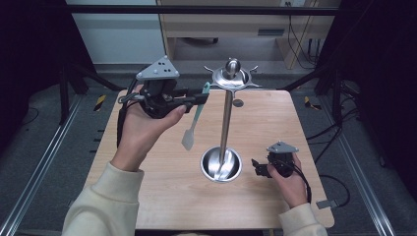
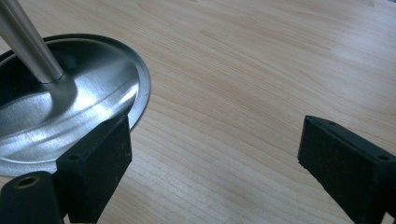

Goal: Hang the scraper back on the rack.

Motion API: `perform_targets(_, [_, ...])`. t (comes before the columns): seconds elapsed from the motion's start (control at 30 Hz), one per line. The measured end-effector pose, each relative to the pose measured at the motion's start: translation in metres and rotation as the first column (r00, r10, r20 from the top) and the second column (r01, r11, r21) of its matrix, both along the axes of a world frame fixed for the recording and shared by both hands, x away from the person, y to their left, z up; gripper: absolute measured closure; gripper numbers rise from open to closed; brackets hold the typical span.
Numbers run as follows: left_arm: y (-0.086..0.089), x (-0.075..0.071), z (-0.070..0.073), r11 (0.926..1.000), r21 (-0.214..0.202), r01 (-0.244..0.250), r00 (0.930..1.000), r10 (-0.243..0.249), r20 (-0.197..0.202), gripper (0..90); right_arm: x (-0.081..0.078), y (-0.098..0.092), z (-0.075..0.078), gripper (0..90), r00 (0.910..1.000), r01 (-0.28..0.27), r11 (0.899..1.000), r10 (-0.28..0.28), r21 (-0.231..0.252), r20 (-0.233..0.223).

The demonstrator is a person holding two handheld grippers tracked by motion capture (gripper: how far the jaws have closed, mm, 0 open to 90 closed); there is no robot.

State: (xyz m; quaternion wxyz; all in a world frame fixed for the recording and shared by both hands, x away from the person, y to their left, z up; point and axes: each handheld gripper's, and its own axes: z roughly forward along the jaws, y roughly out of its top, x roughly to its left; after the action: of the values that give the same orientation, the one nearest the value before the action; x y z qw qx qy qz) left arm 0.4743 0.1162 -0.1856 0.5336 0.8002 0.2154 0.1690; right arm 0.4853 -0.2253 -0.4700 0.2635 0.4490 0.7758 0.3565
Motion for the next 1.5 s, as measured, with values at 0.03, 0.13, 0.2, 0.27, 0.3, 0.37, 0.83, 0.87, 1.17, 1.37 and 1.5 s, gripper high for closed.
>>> perform_targets(0.03, [0.000, 0.000, 0.000, 1.0000, -0.002, 0.000, 1.0000, 0.000, -0.001, 73.9, 0.000, 0.000, 0.000, 10.1, 1.0000, 0.002, 1.000, -0.002, 0.002, -0.002])
perform_targets(0.13, [-0.003, 0.002, -0.001, 1.0000, -0.003, 0.000, 1.0000, 0.000, -0.004, 73.9, 0.000, 0.000, 0.000, 10.1, 1.0000, -0.001, 1.000, 0.001, 0.000, 0.001])
perform_targets(0.2, [-0.004, 0.002, -0.002, 1.0000, -0.002, 0.001, 1.0000, -0.001, -0.001, 73.9, 0.000, 0.000, 0.000, 10.1, 1.0000, -0.001, 1.000, 0.001, 0.000, 0.001])
perform_targets(0.27, [-0.006, 0.002, -0.002, 1.0000, -0.004, 0.001, 1.0000, -0.001, 0.000, 73.9, 0.000, 0.000, 0.000, 10.1, 1.0000, 0.000, 1.000, 0.000, 0.002, 0.000])
perform_targets(0.3, [-0.006, 0.002, -0.002, 1.0000, -0.005, 0.001, 1.0000, -0.001, 0.000, 73.9, 0.000, 0.000, 0.000, 10.1, 1.0000, -0.001, 1.000, 0.001, 0.002, 0.000])
perform_targets(0.37, [-0.006, 0.003, -0.003, 1.0000, -0.008, 0.001, 1.0000, -0.001, 0.000, 73.8, 0.000, 0.000, 0.000, 10.1, 1.0000, 0.001, 1.000, -0.001, 0.002, 0.000])
perform_targets(0.83, [-0.009, 0.000, -0.011, 0.9986, -0.050, -0.019, 0.9990, 0.021, 0.039, 73.7, 0.001, 0.000, -0.001, 10.0, 1.0000, 0.006, 1.000, -0.006, 0.017, -0.004])
perform_targets(0.87, [-0.008, 0.000, -0.011, 0.9985, -0.050, -0.021, 0.9988, 0.023, 0.044, 73.7, 0.001, 0.000, -0.001, 10.0, 1.0000, 0.007, 1.000, -0.007, 0.019, -0.003])
perform_targets(1.17, [-0.011, 0.001, -0.017, 0.9966, -0.076, -0.031, 0.9971, 0.037, 0.067, 73.5, 0.000, -0.002, -0.001, 9.8, 1.0000, 0.007, 1.000, -0.007, 0.018, 0.000])
perform_targets(1.37, [-0.009, 0.002, -0.018, 0.9950, -0.098, -0.018, 0.9987, 0.022, 0.047, 73.5, 0.001, -0.002, 0.000, 9.8, 1.0000, 0.008, 1.000, -0.008, 0.021, -0.001])
perform_targets(1.5, [-0.008, 0.002, -0.018, 0.9950, -0.099, -0.013, 0.9989, 0.017, 0.044, 73.5, 0.000, -0.002, 0.000, 9.7, 0.9999, 0.010, 1.000, -0.010, 0.026, -0.003])
